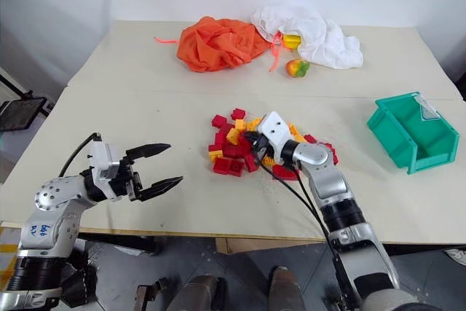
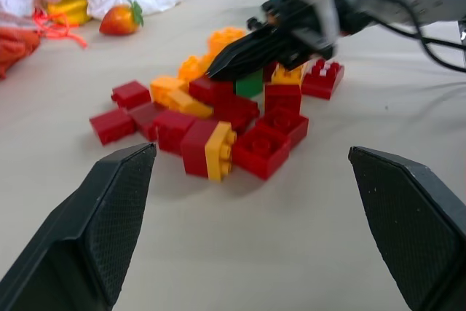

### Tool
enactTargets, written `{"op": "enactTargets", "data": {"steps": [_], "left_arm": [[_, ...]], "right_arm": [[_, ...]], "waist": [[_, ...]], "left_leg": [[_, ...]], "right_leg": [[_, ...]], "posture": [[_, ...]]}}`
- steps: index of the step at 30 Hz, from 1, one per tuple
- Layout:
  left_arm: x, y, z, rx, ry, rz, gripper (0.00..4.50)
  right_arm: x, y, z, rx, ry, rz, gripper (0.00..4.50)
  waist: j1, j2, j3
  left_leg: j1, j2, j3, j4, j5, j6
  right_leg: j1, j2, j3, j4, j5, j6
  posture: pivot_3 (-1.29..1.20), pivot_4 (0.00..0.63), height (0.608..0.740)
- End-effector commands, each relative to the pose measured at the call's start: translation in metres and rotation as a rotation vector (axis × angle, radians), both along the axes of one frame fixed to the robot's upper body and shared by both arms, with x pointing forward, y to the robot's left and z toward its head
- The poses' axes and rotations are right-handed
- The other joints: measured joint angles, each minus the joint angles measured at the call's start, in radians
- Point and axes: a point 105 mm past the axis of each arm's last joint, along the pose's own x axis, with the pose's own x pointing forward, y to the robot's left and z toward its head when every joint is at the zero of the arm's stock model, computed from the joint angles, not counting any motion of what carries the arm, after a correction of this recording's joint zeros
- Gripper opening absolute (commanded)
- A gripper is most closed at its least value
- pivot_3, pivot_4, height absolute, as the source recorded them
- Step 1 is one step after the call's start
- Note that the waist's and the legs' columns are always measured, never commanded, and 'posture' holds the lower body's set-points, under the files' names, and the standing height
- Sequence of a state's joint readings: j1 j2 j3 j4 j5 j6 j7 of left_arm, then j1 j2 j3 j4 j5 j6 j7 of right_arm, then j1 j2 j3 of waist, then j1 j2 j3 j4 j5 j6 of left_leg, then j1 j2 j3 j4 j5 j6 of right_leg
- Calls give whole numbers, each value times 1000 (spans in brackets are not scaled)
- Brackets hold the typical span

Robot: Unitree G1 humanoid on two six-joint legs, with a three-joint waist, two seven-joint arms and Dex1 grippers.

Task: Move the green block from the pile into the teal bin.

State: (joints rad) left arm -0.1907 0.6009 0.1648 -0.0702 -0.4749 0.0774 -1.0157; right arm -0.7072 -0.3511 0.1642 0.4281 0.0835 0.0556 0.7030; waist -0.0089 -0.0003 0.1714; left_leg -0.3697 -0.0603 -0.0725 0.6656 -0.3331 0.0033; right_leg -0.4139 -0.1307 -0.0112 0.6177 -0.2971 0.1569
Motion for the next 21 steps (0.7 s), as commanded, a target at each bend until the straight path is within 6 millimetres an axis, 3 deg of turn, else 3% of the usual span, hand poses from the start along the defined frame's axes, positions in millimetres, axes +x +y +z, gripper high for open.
{"op": "enactTargets", "data": {"steps": [1, 5, 9, 13, 21], "left_arm": [[-1, -5, 7, -10, -35, -14, 4500], [0, -6, 6, -13, -35, -15, 4500], [0, -6, 6, -17, -33, -12, 4500], [0, -7, 6, -19, -33, -10, 4500], [-1, -6, 4, -22, -28, -4, 4500]], "right_arm": [[22, -30, 5, -29, -25, -122, 35], [33, -45, 2, -41, -6, -167, 35], [31, -43, 5, -57, -19, -109, 35], [9, -32, -4, -117, 12, 60, 35], [-35, -56, -24, -206, 136, 145, 35]], "waist": [[-4, 0, 0], [-15, 0, 0], [-22, 0, 0], [-21, 0, 0], [-8, 0, 0]], "left_leg": [[0, 0, 0, 0, 0, 0], [0, 0, 0, -1, 0, 0], [0, 1, 0, 0, 0, 0], [0, 1, 0, 0, 0, 0], [0, 0, -2, 0, 0, 0]], "right_leg": [[0, 0, 0, 0, 0, 0], [0, 0, 0, 0, 0, 0], [0, 0, 0, 0, 0, 0], [0, 0, 0, 0, 0, 0], [2, 0, -1, 0, 0, 0]], "posture": [[0, 150, 740], [0, 150, 740], [0, 150, 740], [0, 150, 740], [0, 150, 740]]}}
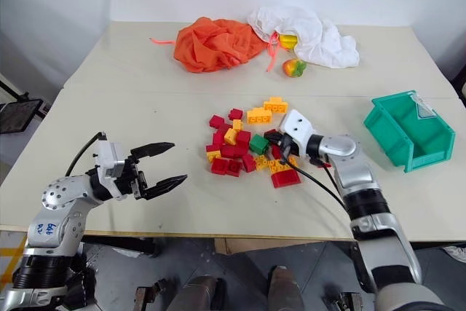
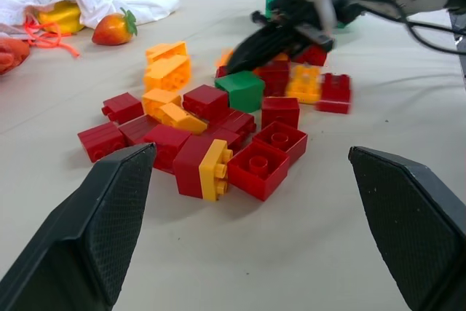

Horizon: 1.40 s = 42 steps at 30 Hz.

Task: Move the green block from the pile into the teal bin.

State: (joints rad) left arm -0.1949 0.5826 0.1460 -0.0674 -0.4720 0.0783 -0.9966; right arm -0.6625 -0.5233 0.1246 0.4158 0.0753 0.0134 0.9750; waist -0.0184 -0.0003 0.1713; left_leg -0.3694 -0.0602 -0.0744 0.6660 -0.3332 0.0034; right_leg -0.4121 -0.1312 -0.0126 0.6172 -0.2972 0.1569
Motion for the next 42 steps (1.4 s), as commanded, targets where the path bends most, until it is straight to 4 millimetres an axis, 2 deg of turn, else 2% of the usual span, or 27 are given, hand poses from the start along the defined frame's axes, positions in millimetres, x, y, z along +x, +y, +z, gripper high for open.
{"op": "enactTargets", "data": {"steps": [1, 4, 9, 10, 13, 18, 24, 26, 30, 32, 37, 42], "left_arm": [[-2, -1, 7, -4, -36, -5, 4500], [-1, -1, 6, -5, -34, -7, 4500], [0, 1, 6, 0, -36, -10, 4500], [1, 4, 6, 3, -36, -9, 4500], [0, 16, 5, 18, -18, 8, 4500], [-3, 34, -2, 52, 21, 26, 4500], [-3, 37, -2, 56, 18, 39, 4500], [-3, 36, -1, 51, 16, 39, 4500], [-4, 33, -3, 45, 17, 35, 4500], [-4, 29, -2, 38, 14, 28, 4500], [-2, 20, -1, 27, 6, 6, 4500], [-2, 14, 2, 18, -1, -7, 4500]], "right_arm": [[-22, -13, -16, -41, 86, 24, 35], [-41, -29, -6, -13, 55, 49, 35], [-62, -46, 39, 251, -34, 76, 35], [-67, -54, 44, 275, -27, 62, 193], [-85, -77, 38, 240, 51, 31, 927], [-103, -116, 23, 158, 100, -87, 2576], [-98, -131, 12, 127, 116, -165, 4473], [-93, -128, 11, 121, 110, -159, 4473], [-71, -94, 22, 105, 68, -49, 4473], [-56, -65, 27, 76, 59, 48, 4473], [-17, -12, 31, -41, 74, 191, 4473], [4, 12, 25, -162, 128, 275, 4473]], "waist": [[5, 0, 0], [19, 0, 0], [19, 0, 0], [18, 1, 1], [19, 1, 1], [19, 1, 1], [18, 1, 1], [18, 1, 1], [10, 1, 1], [9, 1, 1], [10, 1, 1], [15, 1, 1]], "left_leg": [[0, 0, 0, 0, 0, 0], [0, 0, 0, 0, 0, 0], [0, 0, 1, 0, 0, 0], [0, 0, 1, 0, 0, 0], [0, 1, 1, -1, 0, 0], [0, 1, 2, -2, 0, 1], [1, 1, 3, -1, 0, 1], [1, 1, 3, -1, 0, 1], [1, 1, 4, -1, 0, 0], [1, 2, 4, -1, 0, 0], [0, 2, 4, 0, 0, 0], [-2, 1, 1, -1, 0, 0]], "right_leg": [[0, 0, 0, 0, 0, 0], [1, 0, 0, -2, 0, 0], [1, 0, 0, -6, 0, 0], [1, 0, 0, -6, 0, 0], [1, 0, 0, -6, 0, 0], [1, 0, 0, -7, 0, 0], [1, 0, 1, -7, 0, 0], [1, 0, 1, -7, 0, 0], [0, 0, 2, -7, 0, 0], [0, 1, 1, -6, 0, 0], [-1, 0, 1, -7, 0, 0], [-1, 0, -2, -5, 0, 0]], "posture": [[0, 150, 740], [0, 150, 740], [0, 150, 740], [0, 150, 740], [0, 150, 740], [0, 150, 740], [0, 150, 740], [0, 150, 740], [0, 150, 740], [0, 150, 740], [0, 150, 740], [0, 150, 740]]}}
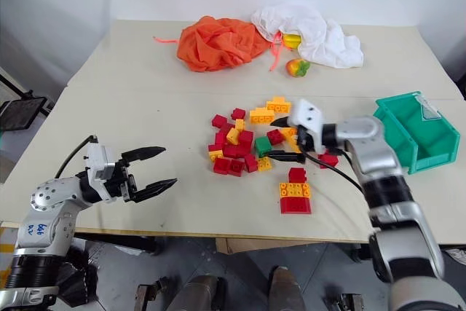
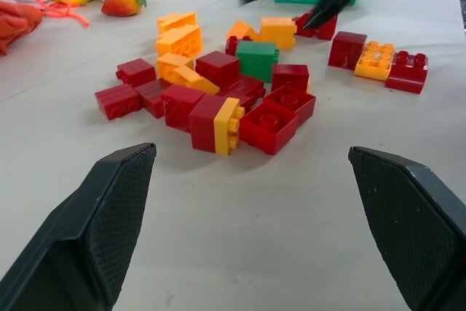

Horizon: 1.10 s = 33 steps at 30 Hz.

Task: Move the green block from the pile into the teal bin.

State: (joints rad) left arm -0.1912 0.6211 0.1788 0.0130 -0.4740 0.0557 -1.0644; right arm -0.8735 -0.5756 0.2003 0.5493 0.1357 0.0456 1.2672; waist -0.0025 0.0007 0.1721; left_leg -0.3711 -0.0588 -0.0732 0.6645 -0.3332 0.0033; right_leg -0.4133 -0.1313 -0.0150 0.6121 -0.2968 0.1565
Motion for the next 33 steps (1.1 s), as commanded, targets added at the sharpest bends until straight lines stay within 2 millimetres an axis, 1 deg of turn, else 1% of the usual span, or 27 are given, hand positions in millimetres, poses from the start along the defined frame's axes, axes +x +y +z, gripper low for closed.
{"op": "enactTargets", "data": {"steps": [1, 4, 7, 10, 15, 16, 18, 20, 22, 25, 29, 30, 32, 33], "left_arm": [[-2, -6, 10, -13, -36, -17, 4500], [-5, -10, 12, -18, -43, -30, 4500], [-7, -12, 14, -21, -49, -36, 4500], [-10, -17, 15, -30, -52, -55, 4500], [-13, -24, 18, -36, -54, -77, 4500], [-13, -25, 18, -37, -54, -78, 4500], [-13, -25, 18, -39, -53, -79, 4500], [-13, -27, 17, -40, -51, -82, 4500], [-12, -29, 18, -49, -53, -89, 4500], [-9, -38, 24, -98, -69, -100, 4500], [-3, -49, 36, -205, -87, -97, 4500], [-1, -51, 39, -234, -87, -93, 4500], [2, -56, 42, -256, -86, -98, 4500], [2, -58, 41, -255, -84, -103, 4500]], "right_arm": [[8, 3, -7, -101, 32, 46, 4473], [16, 7, -12, -208, 82, 70, 4473], [17, 9, -7, -211, 137, 91, 4473], [16, 11, -7, -220, 161, 115, 3837], [15, 17, -3, -172, 134, 151, 2301], [14, 17, 0, -151, 121, 157, 2097], [13, 15, 3, -118, 107, 158, 2097], [12, 8, 7, -103, 66, 154, 2097], [11, 0, 14, -66, 32, 144, 2097], [10, -18, 36, 44, -37, 84, 2097], [5, -54, 65, 202, -129, -74, 2097], [5, -70, 70, 237, -140, -163, 2097], [-1, -114, 79, 286, -206, -375, 2097], [-4, -130, 82, 300, -224, -461, 2097]], "waist": [[-1, 0, 0], [-8, 0, 0], [-18, 0, 0], [-28, 0, 0], [-31, 0, 0], [-31, 0, 0], [-30, 0, 0], [-30, 0, 0], [-25, 0, 0], [-21, 0, 0], [-19, 0, 0], [-18, 0, 0], [-6, 0, 0], [1, 0, 0]], "left_leg": [[-1, -1, 0, 0, 0, 0], [-1, -1, 0, 0, 0, 0], [-1, 0, -1, -1, 0, 0], [-1, 0, -1, -1, 0, 0], [-1, 1, -1, -1, -1, -1], [-1, 1, -1, 0, -1, -1], [-1, 0, -1, 0, -1, -1], [-1, 0, -1, 0, -1, -1], [-1, 0, -1, 0, -1, -1], [-1, -1, -1, 1, -1, -1], [-1, 0, -2, 1, -1, -1], [-1, 0, -2, 1, -1, -1], [-1, 0, -1, 1, -1, -1], [-1, 0, -1, 1, -1, -1]], "right_leg": [[0, 0, 0, 0, 0, 0], [0, 0, 0, 0, 0, 0], [0, 0, -1, 0, 0, 0], [0, 0, -2, 0, 0, 0], [0, 0, -2, 0, 0, 0], [0, 0, -2, 0, 0, 0], [0, 0, -2, 1, 0, 0], [0, 0, -2, 1, 0, 0], [0, 0, -2, 1, 0, 0], [0, -1, -2, 1, 0, 0], [1, 0, -2, 1, 0, 0], [1, 0, -3, 0, 0, 0], [1, 0, -2, 1, 0, 0], [1, -1, -3, 1, 0, 0]], "posture": [[0, 150, 740], [0, 150, 740], [0, 150, 740], [0, 150, 740], [0, 150, 740], [0, 150, 740], [0, 150, 740], [0, 150, 740], [0, 150, 740], [0, 150, 740], [0, 150, 740], [0, 150, 740], [0, 150, 740], [0, 150, 740]]}}
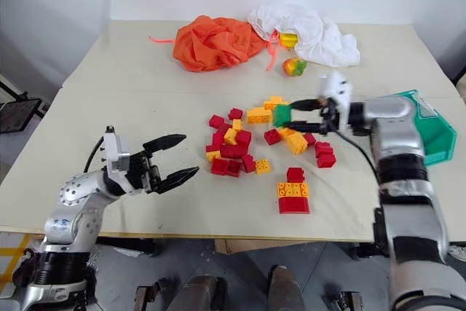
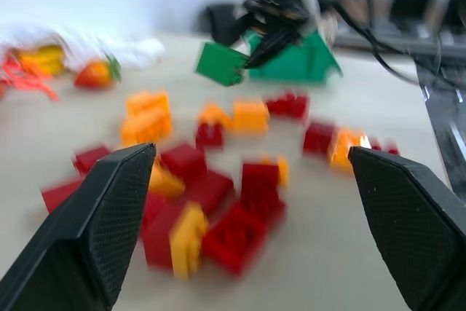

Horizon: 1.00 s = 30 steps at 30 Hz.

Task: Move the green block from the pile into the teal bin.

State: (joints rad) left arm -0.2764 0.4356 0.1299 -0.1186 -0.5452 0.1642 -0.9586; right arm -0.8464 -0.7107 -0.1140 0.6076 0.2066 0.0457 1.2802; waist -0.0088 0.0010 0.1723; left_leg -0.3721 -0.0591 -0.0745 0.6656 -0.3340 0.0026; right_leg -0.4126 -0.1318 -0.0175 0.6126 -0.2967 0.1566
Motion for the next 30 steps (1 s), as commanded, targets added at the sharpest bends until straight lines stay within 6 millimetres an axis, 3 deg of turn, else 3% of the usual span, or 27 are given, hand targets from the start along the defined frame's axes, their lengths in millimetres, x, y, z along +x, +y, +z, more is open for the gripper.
{"op": "enactTargets", "data": {"steps": [1, 3, 5, 7, 12, 16, 17, 20, 22, 25, 27, 30], "left_arm": [[-2, -6, 8, -15, -28, -21, 4500], [-1, -8, 7, -14, -24, -32, 4500], [1, -12, 6, -6, -22, -57, 4500], [4, -14, 5, 0, -24, -73, 4500], [10, -16, 8, 14, -40, -90, 4500], [10, -15, 7, 22, -44, -85, 4500], [10, -14, 6, 26, -44, -80, 4500], [9, -12, 4, 33, -43, -66, 4500], [9, -9, 2, 41, -40, -55, 4500], [8, -6, 1, 55, -40, -37, 4500], [9, 0, 0, 79, -47, -2, 4500], [15, 22, -8, 181, -86, 123, 4500]], "right_arm": [[-11, -59, 34, 111, -127, -316, 2097], [-17, -82, 39, 152, -158, -448, 2097], [-23, -118, 33, 139, -165, -633, 2097], [-28, -139, 29, 105, -171, -746, 2097], [-28, -172, 20, 117, -146, -938, 2097], [-29, -182, 13, 131, -107, -991, 2097], [-29, -183, 12, 136, -100, -995, 2831], [-32, -189, 9, 113, -104, -1022, 3708], [-33, -190, 12, 111, -126, -1013, 4373], [-35, -185, 19, 111, -173, -965, 4446], [-37, -163, 27, 132, -221, -810, 4446], [-58, -103, 20, 156, -201, -407, 4446]], "waist": [[9, 0, 0], [10, 0, 0], [7, 0, 0], [8, 0, 0], [5, 0, 0], [6, 0, 0], [6, 0, 0], [6, 0, 0], [6, 0, 0], [6, 0, 0], [6, 0, 0], [6, 0, 0]], "left_leg": [[0, 0, 1, 0, 0, 0], [0, 0, 2, 0, 0, 0], [1, 0, 4, 0, 0, 0], [1, 0, 5, 1, 0, 0], [3, 1, 8, 1, 0, 0], [2, 0, 8, 1, 0, 1], [2, 0, 8, 1, 0, 1], [2, 0, 8, 1, 0, 1], [2, 0, 8, 1, 0, 1], [2, 0, 8, 1, 0, 1], [2, 0, 8, 1, 0, 1], [2, 1, 7, 0, 0, 1]], "right_leg": [[0, 0, 0, 0, 0, 0], [0, 0, 1, 0, 0, 0], [0, 0, 2, 0, 0, 0], [0, 0, 3, 0, 0, 0], [0, 1, 5, 0, 0, 0], [0, 1, 5, 2, 0, 0], [0, 1, 5, 2, 0, 0], [0, 1, 4, 2, 0, 1], [0, 1, 5, 2, 0, 1], [0, 1, 4, 1, 0, 1], [0, 1, 4, 1, 0, 1], [0, 2, 4, 0, 0, 1]], "posture": [[0, 150, 740], [0, 150, 740], [0, 150, 740], [0, 150, 740], [0, 150, 740], [0, 150, 740], [0, 150, 740], [0, 150, 740], [0, 150, 740], [0, 150, 740], [0, 150, 740], [0, 150, 740]]}}
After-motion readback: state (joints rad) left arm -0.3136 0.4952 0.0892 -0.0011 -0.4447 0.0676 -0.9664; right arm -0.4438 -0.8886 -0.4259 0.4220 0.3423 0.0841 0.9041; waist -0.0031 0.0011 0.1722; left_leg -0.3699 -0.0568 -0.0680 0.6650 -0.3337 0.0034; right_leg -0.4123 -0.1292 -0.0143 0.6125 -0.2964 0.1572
